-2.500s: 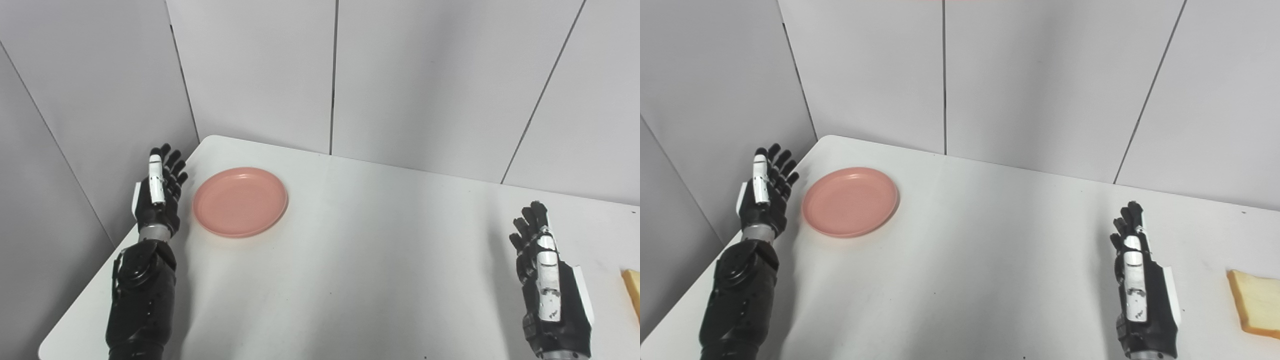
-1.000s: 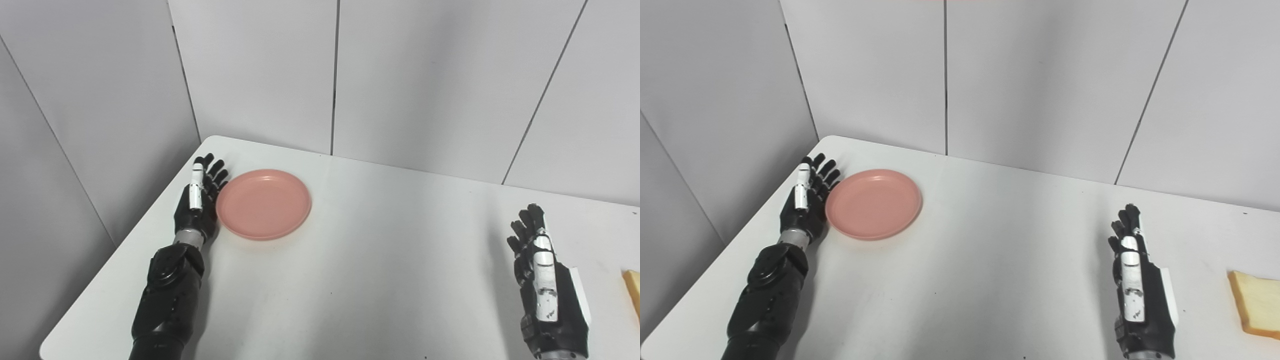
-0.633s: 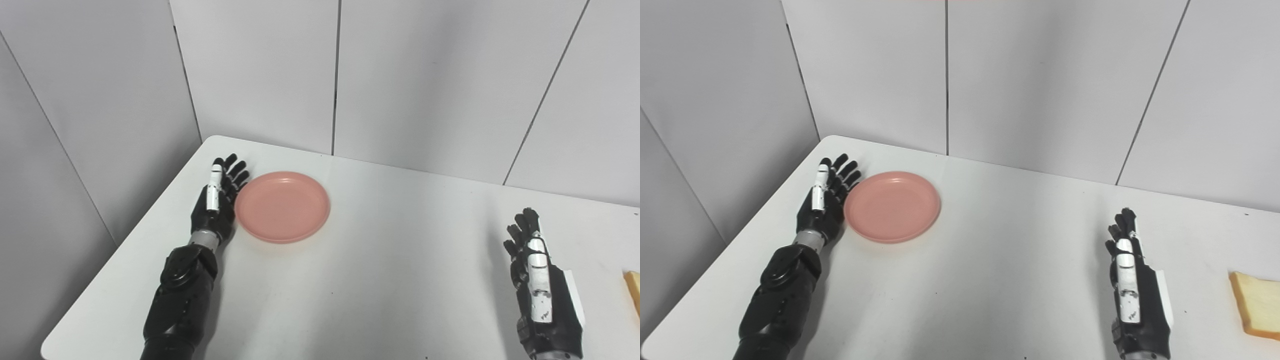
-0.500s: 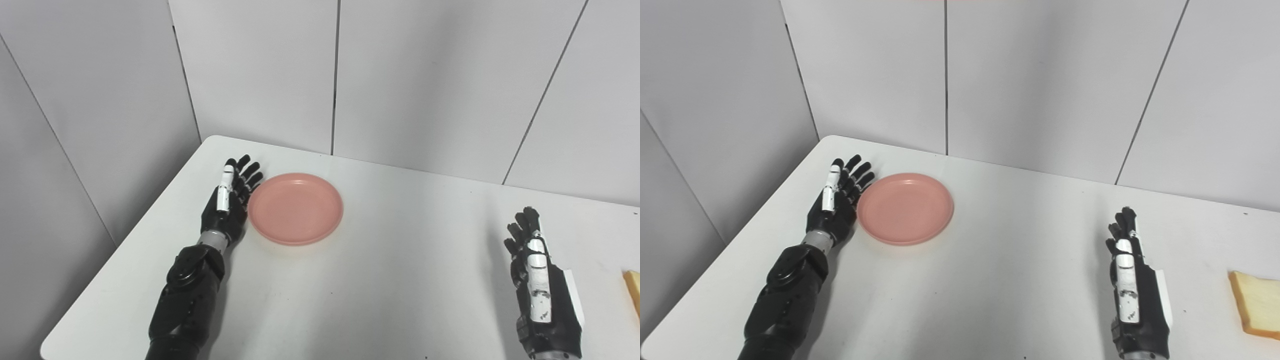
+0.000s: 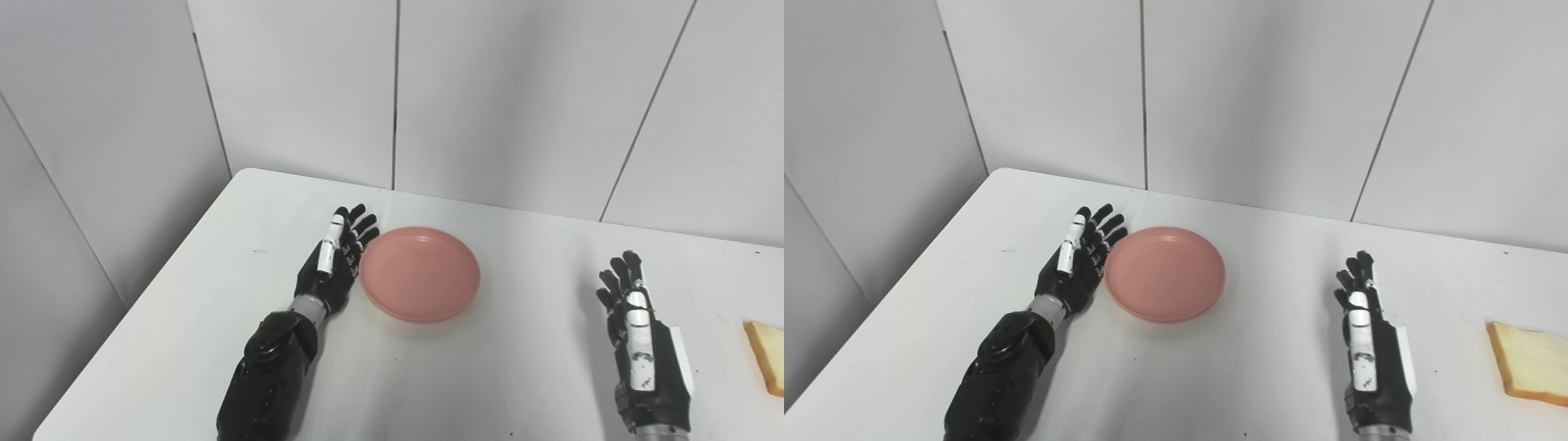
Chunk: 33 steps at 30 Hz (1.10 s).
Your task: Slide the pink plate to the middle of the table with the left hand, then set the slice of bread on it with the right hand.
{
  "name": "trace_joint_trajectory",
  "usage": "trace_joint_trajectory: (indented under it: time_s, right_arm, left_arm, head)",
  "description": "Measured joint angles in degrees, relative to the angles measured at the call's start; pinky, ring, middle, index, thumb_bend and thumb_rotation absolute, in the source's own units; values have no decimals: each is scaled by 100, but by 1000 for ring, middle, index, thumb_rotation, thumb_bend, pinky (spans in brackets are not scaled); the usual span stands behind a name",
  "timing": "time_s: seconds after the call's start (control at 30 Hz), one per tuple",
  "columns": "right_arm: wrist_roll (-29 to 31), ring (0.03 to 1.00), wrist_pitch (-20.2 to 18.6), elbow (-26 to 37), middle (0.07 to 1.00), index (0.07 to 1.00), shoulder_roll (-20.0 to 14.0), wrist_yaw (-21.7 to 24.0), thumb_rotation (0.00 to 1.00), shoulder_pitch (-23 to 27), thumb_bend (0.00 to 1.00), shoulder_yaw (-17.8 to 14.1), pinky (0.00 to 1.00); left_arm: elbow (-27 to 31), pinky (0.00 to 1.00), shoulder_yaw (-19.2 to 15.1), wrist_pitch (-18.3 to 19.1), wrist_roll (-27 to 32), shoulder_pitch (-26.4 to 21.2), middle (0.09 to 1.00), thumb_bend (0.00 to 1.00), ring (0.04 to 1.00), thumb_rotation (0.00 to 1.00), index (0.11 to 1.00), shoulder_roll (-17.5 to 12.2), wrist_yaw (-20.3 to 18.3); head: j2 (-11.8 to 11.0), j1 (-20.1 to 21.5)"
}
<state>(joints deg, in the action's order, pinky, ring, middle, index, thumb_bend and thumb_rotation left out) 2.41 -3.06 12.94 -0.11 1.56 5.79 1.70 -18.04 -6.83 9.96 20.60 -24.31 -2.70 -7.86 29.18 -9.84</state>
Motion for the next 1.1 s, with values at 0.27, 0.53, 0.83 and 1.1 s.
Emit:
trace_joint_trajectory:
  time_s: [0.27, 0.53, 0.83, 1.1]
  right_arm:
    - [-315, 939, 32, -33, 953, 973, 145, -114, 1000, -51, 378, 92, 930]
    - [-575, 943, 32, -32, 951, 968, 260, -234, 1000, -82, 396, 161, 930]
    - [-692, 945, 32, -33, 964, 969, 414, -277, 1000, -87, 384, 257, 924]
    - [-889, 927, 32, -35, 949, 960, 422, -292, 1000, -87, 386, 275, 899]
  left_arm:
    - [119, 964, 279, 45, -62, 62, 947, 452, 949, 1000, 940, 242, -122]
    - [150, 959, 594, 32, -182, 117, 954, 469, 955, 1000, 950, 397, -339]
    - [281, 964, 912, -40, -476, 245, 953, 456, 961, 1000, 946, 408, -390]
    - [281, 964, 923, -194, -601, 307, 948, 458, 955, 1000, 948, 453, -398]
  head:
    - [70, 501]
    - [114, 826]
    - [149, 1081]
    - [123, 1213]
